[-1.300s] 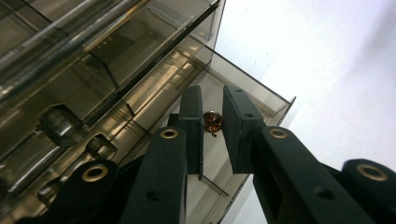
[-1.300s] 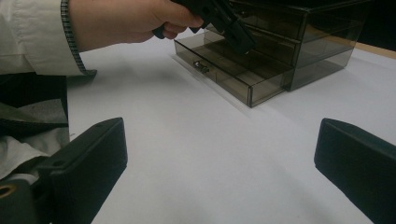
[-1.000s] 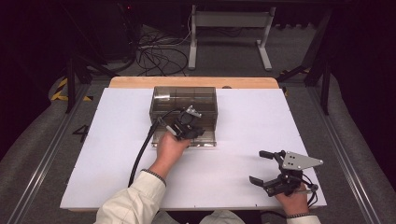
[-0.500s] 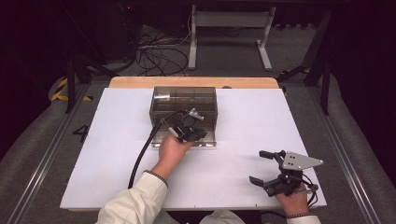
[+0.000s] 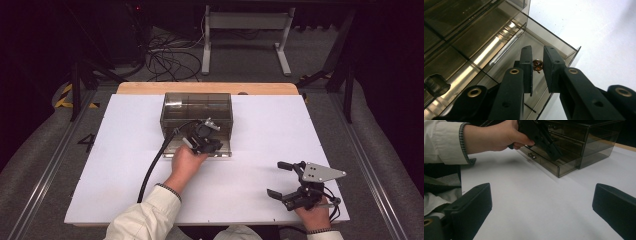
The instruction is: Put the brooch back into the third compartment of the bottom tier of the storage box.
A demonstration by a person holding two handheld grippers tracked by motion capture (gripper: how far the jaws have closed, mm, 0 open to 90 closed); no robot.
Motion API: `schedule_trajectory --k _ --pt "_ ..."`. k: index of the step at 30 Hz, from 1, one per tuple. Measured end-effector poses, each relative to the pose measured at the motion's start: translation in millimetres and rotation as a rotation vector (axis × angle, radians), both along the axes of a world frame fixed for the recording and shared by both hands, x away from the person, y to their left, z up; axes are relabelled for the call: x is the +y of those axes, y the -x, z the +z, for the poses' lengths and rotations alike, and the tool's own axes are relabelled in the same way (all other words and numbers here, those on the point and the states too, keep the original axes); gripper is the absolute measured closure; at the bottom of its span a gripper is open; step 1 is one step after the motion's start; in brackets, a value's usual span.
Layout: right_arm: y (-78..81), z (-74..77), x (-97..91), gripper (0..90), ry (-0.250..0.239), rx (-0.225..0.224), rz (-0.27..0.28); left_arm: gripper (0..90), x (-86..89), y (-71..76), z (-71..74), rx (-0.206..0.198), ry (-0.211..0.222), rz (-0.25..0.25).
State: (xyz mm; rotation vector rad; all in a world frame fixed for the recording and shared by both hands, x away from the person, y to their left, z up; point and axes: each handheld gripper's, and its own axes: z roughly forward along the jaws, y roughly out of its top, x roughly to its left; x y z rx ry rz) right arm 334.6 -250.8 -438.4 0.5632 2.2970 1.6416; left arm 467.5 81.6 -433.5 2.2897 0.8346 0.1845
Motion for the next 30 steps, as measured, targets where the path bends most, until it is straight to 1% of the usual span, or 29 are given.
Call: schedule_trajectory --k 2,4,6,7,9,10,11,12,16,19,22,24,26,27,29,30 --pt "0.0 0.0 -0.1 3.5 0.0 0.0 0.0 75.9 -0.1 -0.2 -0.2 0.002 0.002 0.002" --pt "0.2 0.0 -0.1 3.5 -0.001 0.002 0.0 69.2 0.2 -0.3 0.1 -0.003 -0.001 0.016" --pt "0.1 0.0 0.0 3.5 0.0 0.0 0.0 66.7 1.1 0.1 1.5 -0.013 0.001 0.019" --pt "0.2 -0.1 0.1 3.5 0.001 0.0 0.001 64.9 1.2 1.1 2.7 -0.011 0.002 0.028" --pt "0.2 0.0 -0.2 3.5 0.001 0.001 -0.001 61.5 2.7 1.8 5.7 -0.027 0.011 0.024" --pt "0.2 0.0 -0.2 3.5 0.001 0.001 -0.001 61.5 2.9 3.3 7.6 -0.026 0.02 0.023" --pt "0.3 0.0 -0.1 3.5 0.001 0.0 -0.001 60.8 3.5 4.5 10.1 -0.03 0.018 0.02" --pt "0.4 -0.1 -0.1 3.5 0.002 -0.001 -0.001 59.8 3.6 5.9 12.0 -0.037 0.029 0.022" --pt "0.4 -0.2 0.1 3.5 0.0 0.001 -0.002 58.9 5.5 11.1 21.2 -0.061 0.047 0.011" --pt "0.7 -0.2 0.4 3.5 -0.001 0.0 -0.001 58.3 7.5 14.3 26.2 -0.076 0.05 0.004" --pt "0.5 -0.4 1.1 3.5 -0.002 0.004 0.0 57.9 9.0 17.3 30.1 -0.078 0.063 0.004" --pt "1.0 -0.3 1.0 3.5 -0.001 0.0 -0.001 57.8 9.5 19.2 32.4 -0.092 0.072 0.003" --pt "0.8 -0.3 1.0 3.5 -0.002 0.001 0.0 57.8 9.4 21.4 34.6 -0.091 0.083 0.003" --pt "0.8 -0.3 1.1 3.5 -0.003 0.004 0.0 57.9 10.0 21.7 36.0 -0.095 0.078 -0.004" --pt "0.6 -0.3 1.3 3.5 -0.003 0.004 0.001 57.8 10.6 22.6 37.7 -0.1 0.086 -0.007" --pt "0.4 -0.5 1.5 3.5 -0.001 0.003 0.002 57.7 10.4 23.5 38.2 -0.102 0.093 0.0"
